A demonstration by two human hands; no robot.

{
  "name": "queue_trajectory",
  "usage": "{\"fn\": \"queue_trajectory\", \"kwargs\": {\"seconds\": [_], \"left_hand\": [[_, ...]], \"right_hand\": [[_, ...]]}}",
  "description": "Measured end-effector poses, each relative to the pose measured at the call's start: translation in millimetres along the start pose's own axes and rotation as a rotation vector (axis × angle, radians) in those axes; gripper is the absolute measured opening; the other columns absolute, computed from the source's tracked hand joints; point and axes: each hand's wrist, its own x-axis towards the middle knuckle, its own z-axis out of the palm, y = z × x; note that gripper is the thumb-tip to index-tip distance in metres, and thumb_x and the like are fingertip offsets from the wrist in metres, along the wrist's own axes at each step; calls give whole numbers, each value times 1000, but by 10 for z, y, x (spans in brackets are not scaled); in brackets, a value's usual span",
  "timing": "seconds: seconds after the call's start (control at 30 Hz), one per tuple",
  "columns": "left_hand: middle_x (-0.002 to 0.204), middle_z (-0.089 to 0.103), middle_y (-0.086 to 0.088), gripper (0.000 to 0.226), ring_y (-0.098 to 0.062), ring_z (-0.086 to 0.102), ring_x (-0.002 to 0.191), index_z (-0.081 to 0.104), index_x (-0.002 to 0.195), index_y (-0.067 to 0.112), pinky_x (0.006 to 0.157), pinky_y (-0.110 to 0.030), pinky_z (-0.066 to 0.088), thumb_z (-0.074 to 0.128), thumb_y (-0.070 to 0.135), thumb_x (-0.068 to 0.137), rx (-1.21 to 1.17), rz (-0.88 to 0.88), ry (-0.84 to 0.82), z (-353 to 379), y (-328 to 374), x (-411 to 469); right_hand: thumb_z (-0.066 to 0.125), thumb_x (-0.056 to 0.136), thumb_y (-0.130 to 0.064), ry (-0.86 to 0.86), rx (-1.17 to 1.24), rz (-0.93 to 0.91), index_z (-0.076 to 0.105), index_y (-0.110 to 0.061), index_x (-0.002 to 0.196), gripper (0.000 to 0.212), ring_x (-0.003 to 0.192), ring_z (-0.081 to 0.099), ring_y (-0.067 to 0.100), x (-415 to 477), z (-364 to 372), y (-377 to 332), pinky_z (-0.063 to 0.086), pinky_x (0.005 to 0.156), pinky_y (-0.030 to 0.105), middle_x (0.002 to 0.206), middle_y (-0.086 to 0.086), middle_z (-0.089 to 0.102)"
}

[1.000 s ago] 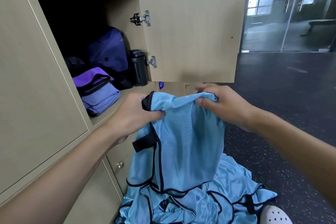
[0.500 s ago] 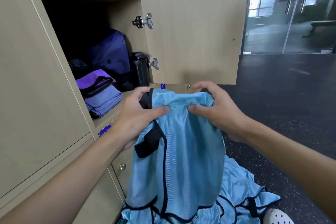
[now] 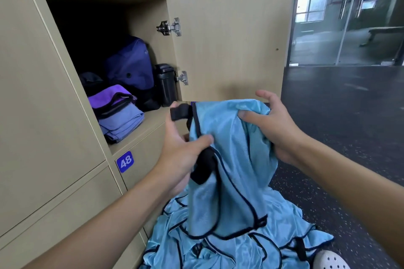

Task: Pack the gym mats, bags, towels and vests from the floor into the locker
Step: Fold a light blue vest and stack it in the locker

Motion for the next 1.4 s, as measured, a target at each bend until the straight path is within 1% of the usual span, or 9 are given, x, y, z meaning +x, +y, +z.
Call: {"fn": "queue_trajectory", "kwargs": {"seconds": [0.4,0.5,0.6,0.73,0.87,1.0,1.2,1.3,1.4], "left_hand": [[95,77,-10,15,-28,75,89,72,97,9,88,-50,59,76,3,84,141,-25,37,-104,72,115],[81,76,-3,7,-14,72,76,73,89,11,73,-35,60,77,8,84,316,132,174,-79,26,122],[75,66,11,23,1,54,61,64,103,14,58,-16,45,76,11,84,512,333,259,-49,51,105],[74,54,22,89,-7,53,66,21,151,37,60,-11,42,72,7,85,646,580,152,-91,19,95],[66,51,12,69,-6,50,64,45,140,41,62,-7,37,67,2,88,794,694,70,-143,34,146],[103,68,6,34,-4,58,93,68,110,24,80,-2,37,65,-1,88,878,630,14,-157,-31,177],[116,62,14,27,8,55,107,57,122,33,93,-14,42,59,26,96,704,412,-151,-61,-17,132],[130,57,15,68,5,55,119,48,138,33,98,-19,44,57,63,78,587,261,-213,-111,1,150],[125,62,20,85,7,59,115,38,143,33,94,-13,47,79,51,70,542,241,-264,-144,34,127]], "right_hand": [[75,84,-15,-58,-473,-236,50,-24,133,56,92,60,3,-4,100,125,52,75,19,108,-10,58],[72,87,-16,-35,-541,-281,49,-24,127,47,79,59,3,-41,147,114,51,53,13,98,-11,59],[68,88,-13,-23,-540,-284,48,-22,124,43,69,60,8,-76,201,125,50,44,18,91,-5,59],[66,88,-13,-24,-530,-259,43,-23,125,44,70,64,21,-129,274,130,51,44,26,95,4,61],[70,86,-16,-12,-491,-243,44,-24,125,48,84,66,26,-140,305,96,55,69,38,95,-2,59],[75,84,-18,-59,-443,-215,45,-26,124,51,88,65,28,-178,361,72,57,79,46,101,5,59],[69,89,-15,-149,-322,-134,41,-24,132,51,91,67,19,-202,395,40,59,81,36,113,7,63],[59,98,-19,-271,11,36,45,-14,135,40,97,69,22,-232,412,11,57,94,41,119,12,65],[47,105,-23,-360,334,132,50,-1,134,36,109,68,34,-230,413,-35,55,97,44,130,20,62]]}}
